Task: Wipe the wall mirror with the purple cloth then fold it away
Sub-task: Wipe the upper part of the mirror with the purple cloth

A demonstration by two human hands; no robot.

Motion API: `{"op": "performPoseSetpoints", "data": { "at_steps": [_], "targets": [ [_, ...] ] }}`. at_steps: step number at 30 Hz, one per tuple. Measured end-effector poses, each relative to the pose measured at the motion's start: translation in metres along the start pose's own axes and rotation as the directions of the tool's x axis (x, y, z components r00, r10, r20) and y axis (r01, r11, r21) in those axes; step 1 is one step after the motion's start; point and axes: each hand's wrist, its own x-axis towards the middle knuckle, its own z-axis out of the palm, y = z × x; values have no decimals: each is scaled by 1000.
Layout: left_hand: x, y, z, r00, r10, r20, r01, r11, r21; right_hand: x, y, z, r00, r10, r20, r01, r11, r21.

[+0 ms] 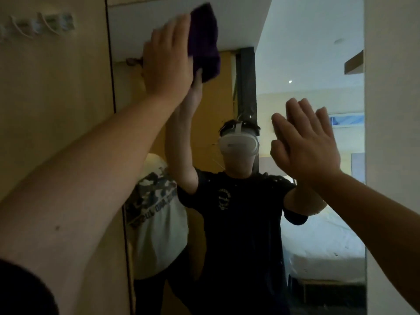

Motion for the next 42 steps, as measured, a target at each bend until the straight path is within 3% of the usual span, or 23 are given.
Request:
{"op": "performPoseSetpoints", "data": {
  "at_steps": [5,10,24,27,32,38,40,42],
  "targets": [
    [34,19,34,967,145,210,-174,977,125,-2,3,6,997,-30,-72,31,999,20],
    [-10,20,27,922,283,265,-311,948,71,-2,4,9,990,-55,-128,61,998,36],
    [-316,63,-9,750,516,413,-524,845,-104,-4,9,0,998,-59,-36,62,995,72],
    [-337,66,-11,804,479,352,-458,877,-145,-11,12,-2,997,-70,11,69,994,89],
    [-282,69,-12,902,411,132,-371,895,-249,-26,41,-22,999,43,-8,-43,998,46],
    [-77,84,1,989,143,-27,-145,968,-205,-36,66,-22,997,55,62,-52,997,-52],
    [-8,91,10,991,135,7,-133,984,-122,-38,68,-16,997,53,48,-51,997,-56],
    [35,97,24,980,138,145,-131,990,-52,-39,71,-12,998,51,24,-50,998,-48]
  ]
}}
